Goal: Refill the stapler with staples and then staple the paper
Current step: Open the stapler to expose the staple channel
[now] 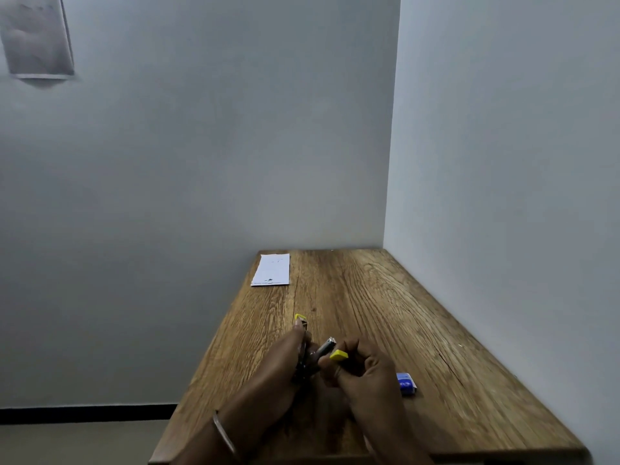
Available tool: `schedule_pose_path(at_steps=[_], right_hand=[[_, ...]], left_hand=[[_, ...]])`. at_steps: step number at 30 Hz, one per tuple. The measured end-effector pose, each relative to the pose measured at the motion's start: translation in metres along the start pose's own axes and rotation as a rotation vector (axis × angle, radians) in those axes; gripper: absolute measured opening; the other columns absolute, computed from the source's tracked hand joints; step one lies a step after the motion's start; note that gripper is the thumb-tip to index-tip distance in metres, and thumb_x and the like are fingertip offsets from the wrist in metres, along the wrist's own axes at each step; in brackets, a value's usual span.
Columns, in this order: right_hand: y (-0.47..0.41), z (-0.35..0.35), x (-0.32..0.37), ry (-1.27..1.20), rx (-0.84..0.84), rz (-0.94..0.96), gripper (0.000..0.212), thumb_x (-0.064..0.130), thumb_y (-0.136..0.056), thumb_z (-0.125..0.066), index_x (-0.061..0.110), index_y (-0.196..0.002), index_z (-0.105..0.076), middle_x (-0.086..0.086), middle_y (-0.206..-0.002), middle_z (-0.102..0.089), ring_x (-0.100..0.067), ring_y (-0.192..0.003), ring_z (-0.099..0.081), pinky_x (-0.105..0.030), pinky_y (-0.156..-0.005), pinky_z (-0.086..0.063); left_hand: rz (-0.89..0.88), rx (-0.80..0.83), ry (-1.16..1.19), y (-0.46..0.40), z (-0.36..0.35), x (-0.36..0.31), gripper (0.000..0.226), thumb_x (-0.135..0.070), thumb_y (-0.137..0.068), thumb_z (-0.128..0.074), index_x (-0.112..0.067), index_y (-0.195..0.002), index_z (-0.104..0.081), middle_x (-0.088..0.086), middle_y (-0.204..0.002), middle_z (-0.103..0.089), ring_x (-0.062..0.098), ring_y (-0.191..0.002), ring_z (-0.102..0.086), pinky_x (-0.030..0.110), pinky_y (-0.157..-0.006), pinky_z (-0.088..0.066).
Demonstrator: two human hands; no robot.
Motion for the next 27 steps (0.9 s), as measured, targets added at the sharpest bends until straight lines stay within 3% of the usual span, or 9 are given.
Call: schedule_pose_path(at_steps=[3, 5, 8, 11, 14, 17, 20, 22, 27], right_hand=[[0.001, -0.002, 0.003, 0.031, 0.007, 0.025, 0.020, 0.008, -0.072, -0.084, 0.009, -0.083, -0.067, -0.005, -0.081, -0.076, -0.011, -0.077, -0.072, -0.025, -0.070, -0.055], [0.002, -0.001, 0.005, 0.008, -0.029, 0.026, 0.022, 0.015, -0.068, -0.085, 0.010, -0.083, -0.068, -0.004, -0.083, -0.076, -0.013, -0.081, -0.073, -0.025, -0.072, -0.056], [0.002, 0.008, 0.004, -0.062, -0.109, 0.010, 0.028, 0.026, -0.061, -0.084, 0.013, -0.080, -0.069, -0.005, -0.081, -0.077, -0.015, -0.078, -0.074, -0.030, -0.072, -0.059], [0.000, 0.016, 0.002, -0.090, -0.177, -0.005, 0.020, 0.016, -0.066, -0.085, 0.013, -0.079, -0.070, -0.005, -0.077, -0.076, -0.015, -0.072, -0.073, -0.025, -0.064, -0.058], [0.000, 0.019, 0.000, -0.082, -0.225, -0.014, 0.017, 0.015, -0.068, -0.085, 0.019, -0.077, -0.071, -0.005, -0.077, -0.076, -0.018, -0.074, -0.073, -0.035, -0.068, -0.060], [0.000, 0.021, 0.000, -0.108, -0.254, -0.024, 0.023, 0.030, -0.058, -0.083, 0.021, -0.076, -0.071, -0.006, -0.078, -0.076, -0.022, -0.078, -0.074, -0.042, -0.073, -0.060], [0.001, 0.020, 0.003, -0.095, -0.252, 0.005, 0.021, 0.024, -0.061, -0.086, 0.019, -0.076, -0.071, -0.006, -0.078, -0.076, -0.022, -0.077, -0.074, -0.039, -0.069, -0.060], [0.003, 0.016, 0.010, -0.047, -0.231, 0.053, 0.018, 0.014, -0.067, -0.086, 0.021, -0.075, -0.071, 0.000, -0.077, -0.076, -0.012, -0.074, -0.073, -0.023, -0.063, -0.058], [0.007, 0.003, 0.028, -0.023, -0.156, 0.137, 0.018, 0.032, -0.064, -0.082, 0.027, -0.081, -0.077, 0.009, -0.084, -0.077, -0.004, -0.079, -0.073, -0.013, -0.065, -0.054]], left_hand=[[0.083, -0.009, 0.186, 0.001, 0.003, 0.003, 0.045, -0.043, -0.103, -0.040, -0.004, -0.091, -0.060, 0.011, -0.076, -0.059, 0.022, -0.064, -0.056, 0.032, -0.059, -0.050], [0.100, -0.012, 0.236, -0.001, 0.002, 0.001, 0.049, -0.040, -0.104, -0.038, 0.002, -0.106, -0.061, 0.018, -0.094, -0.061, 0.027, -0.077, -0.059, 0.039, -0.074, -0.051], [0.062, 0.008, 0.069, 0.002, 0.001, 0.002, 0.047, -0.037, -0.103, -0.044, 0.005, -0.115, -0.061, 0.024, -0.102, -0.069, 0.035, -0.087, -0.069, 0.044, -0.083, -0.056], [-0.040, 0.070, -0.131, 0.006, 0.001, 0.003, 0.039, -0.032, -0.099, -0.053, 0.004, -0.114, -0.058, 0.025, -0.106, -0.069, 0.034, -0.093, -0.071, 0.046, -0.083, -0.060], [-0.121, 0.146, -0.110, 0.011, 0.000, 0.003, 0.032, -0.023, -0.094, -0.063, -0.009, -0.118, -0.048, 0.022, -0.104, -0.069, 0.026, -0.078, -0.069, 0.034, -0.072, -0.058], [-0.173, 0.163, -0.145, 0.012, 0.003, 0.000, 0.053, -0.021, -0.090, -0.068, -0.024, -0.136, -0.043, 0.014, -0.117, -0.066, 0.025, -0.096, -0.074, 0.032, -0.077, -0.061], [-0.257, 0.208, -0.278, 0.019, -0.004, -0.003, 0.047, -0.011, -0.087, -0.071, -0.028, -0.127, -0.055, 0.000, -0.112, -0.066, 0.011, -0.092, -0.075, 0.025, -0.070, -0.060], [-0.339, 0.169, -0.401, 0.025, -0.008, -0.007, 0.032, -0.012, -0.087, -0.070, -0.029, -0.113, -0.059, -0.003, -0.108, -0.069, 0.009, -0.090, -0.074, 0.028, -0.071, -0.062], [-0.518, 0.121, -0.534, 0.032, -0.017, -0.017, 0.012, -0.012, -0.099, -0.052, -0.015, -0.110, -0.056, 0.011, -0.107, -0.069, 0.034, -0.097, -0.066, 0.055, -0.084, -0.052]])
Point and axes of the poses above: each hand's wrist, its own y-axis away from the middle knuckle, its own z-axis out of the back of the hand, x = y × z, the point moved 9 cm from there along -y, towards the middle knuckle
